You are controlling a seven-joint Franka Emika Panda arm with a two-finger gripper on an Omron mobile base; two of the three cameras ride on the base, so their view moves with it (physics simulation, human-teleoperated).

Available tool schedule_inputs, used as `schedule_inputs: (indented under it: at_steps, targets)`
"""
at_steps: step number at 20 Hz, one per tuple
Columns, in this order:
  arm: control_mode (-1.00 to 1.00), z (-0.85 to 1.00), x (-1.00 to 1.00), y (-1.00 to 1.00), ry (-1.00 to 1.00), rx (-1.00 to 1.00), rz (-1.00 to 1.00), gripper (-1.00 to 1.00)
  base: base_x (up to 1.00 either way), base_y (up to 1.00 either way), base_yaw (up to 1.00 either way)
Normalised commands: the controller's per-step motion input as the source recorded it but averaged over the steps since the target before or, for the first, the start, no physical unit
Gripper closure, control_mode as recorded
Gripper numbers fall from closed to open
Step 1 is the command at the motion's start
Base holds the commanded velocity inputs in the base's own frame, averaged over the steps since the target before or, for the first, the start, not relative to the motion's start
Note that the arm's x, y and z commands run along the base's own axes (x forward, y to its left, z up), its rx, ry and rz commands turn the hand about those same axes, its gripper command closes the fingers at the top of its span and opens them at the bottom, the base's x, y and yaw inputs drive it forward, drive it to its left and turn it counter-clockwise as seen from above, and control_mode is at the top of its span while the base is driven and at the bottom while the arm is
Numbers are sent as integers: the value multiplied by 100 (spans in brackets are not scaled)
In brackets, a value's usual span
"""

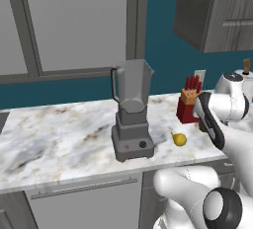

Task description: Open the blender lid, put the pear in the blender, close the lid, and start the blender.

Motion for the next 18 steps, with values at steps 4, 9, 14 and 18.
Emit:
schedule_inputs:
  at_steps: [4, 9, 14, 18]
  targets:
    - [-100, -71, 36, -46, 17, 0, 0, 100, 0, 0, 0]
    - [-100, -53, 26, -59, 8, 4, 3, 100, 0, 0, 0]
    - [-100, -40, 25, -23, 1, 3, 2, 100, 0, 0, 0]
    - [-100, -33, 33, -4, 0, 0, 4, 100, 0, 0, 0]
